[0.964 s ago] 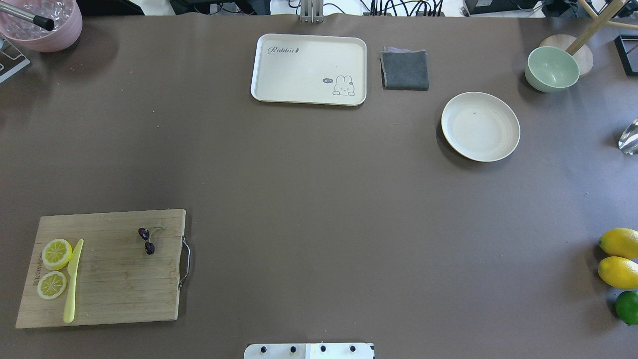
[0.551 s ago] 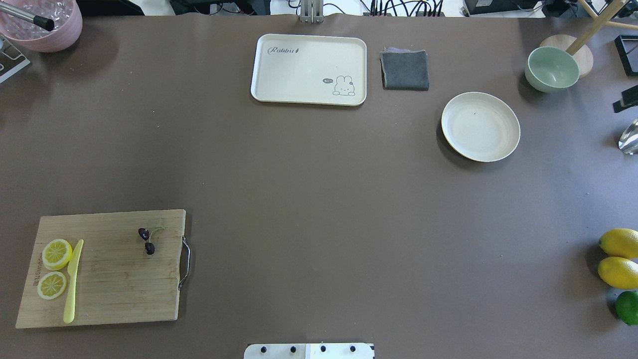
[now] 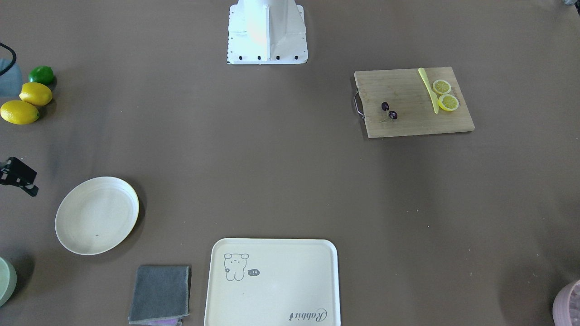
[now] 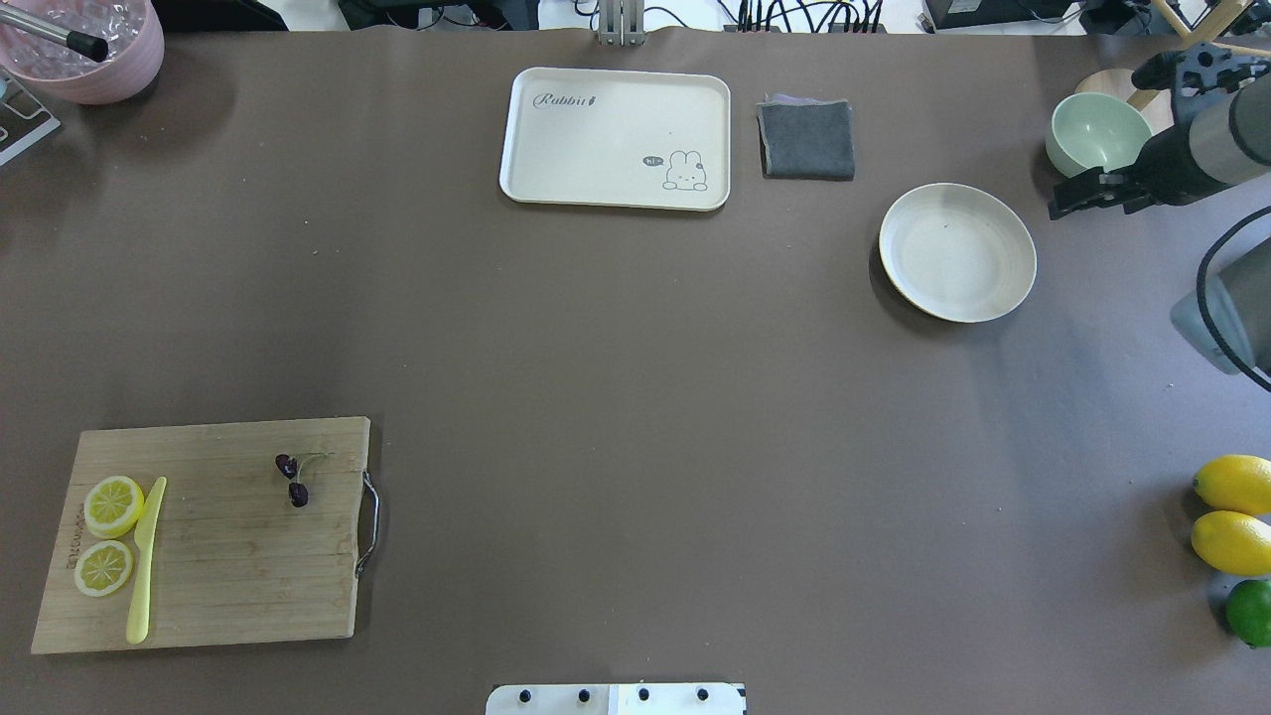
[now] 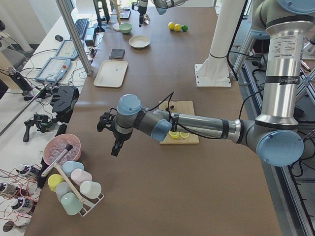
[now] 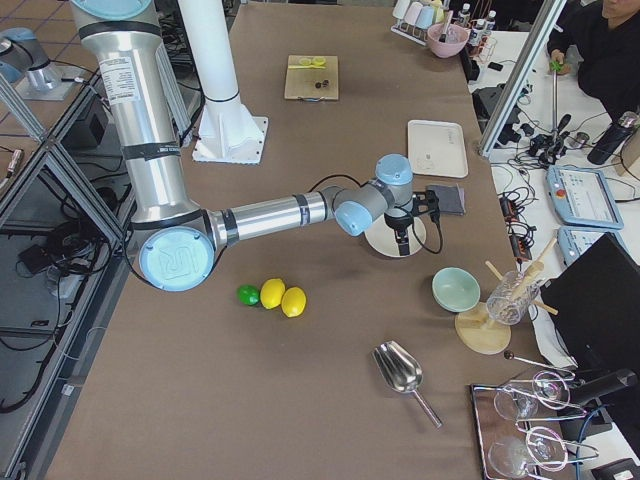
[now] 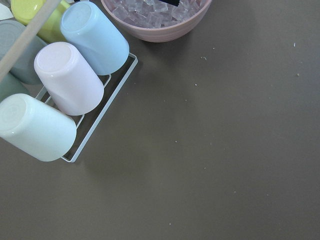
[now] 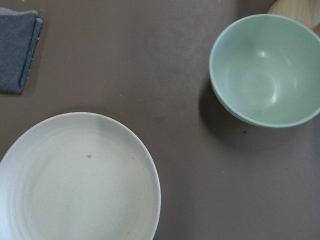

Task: Place red cherry on plate
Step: 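Reach the right gripper to the rim of the white plate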

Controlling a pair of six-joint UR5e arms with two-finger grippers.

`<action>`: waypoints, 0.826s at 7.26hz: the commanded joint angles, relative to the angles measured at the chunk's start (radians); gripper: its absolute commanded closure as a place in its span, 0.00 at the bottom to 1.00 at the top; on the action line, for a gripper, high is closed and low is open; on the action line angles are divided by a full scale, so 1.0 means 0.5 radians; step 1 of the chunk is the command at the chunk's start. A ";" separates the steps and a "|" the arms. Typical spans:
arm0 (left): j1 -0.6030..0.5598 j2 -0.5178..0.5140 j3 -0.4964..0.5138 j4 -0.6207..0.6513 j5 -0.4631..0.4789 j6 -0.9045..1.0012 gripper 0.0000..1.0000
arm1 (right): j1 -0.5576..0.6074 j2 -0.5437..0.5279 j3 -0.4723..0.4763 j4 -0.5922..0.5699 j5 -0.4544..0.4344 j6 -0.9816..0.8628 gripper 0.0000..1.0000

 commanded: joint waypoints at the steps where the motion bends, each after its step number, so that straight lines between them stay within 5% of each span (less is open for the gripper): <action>1: 0.001 0.004 0.097 -0.168 -0.003 -0.256 0.02 | -0.198 0.010 -0.270 0.421 -0.197 0.198 0.00; 3: 0.001 0.025 0.136 -0.318 -0.006 -0.310 0.02 | -0.263 0.007 -0.336 0.487 -0.206 0.230 0.02; 4: 0.001 0.025 0.127 -0.319 -0.006 -0.307 0.02 | -0.266 -0.005 -0.336 0.490 -0.206 0.275 0.32; 5: 0.001 0.025 0.115 -0.322 -0.009 -0.304 0.02 | -0.269 0.001 -0.333 0.490 -0.203 0.297 0.99; 6: 0.001 0.025 0.112 -0.322 -0.009 -0.304 0.02 | -0.284 0.019 -0.333 0.487 -0.206 0.300 1.00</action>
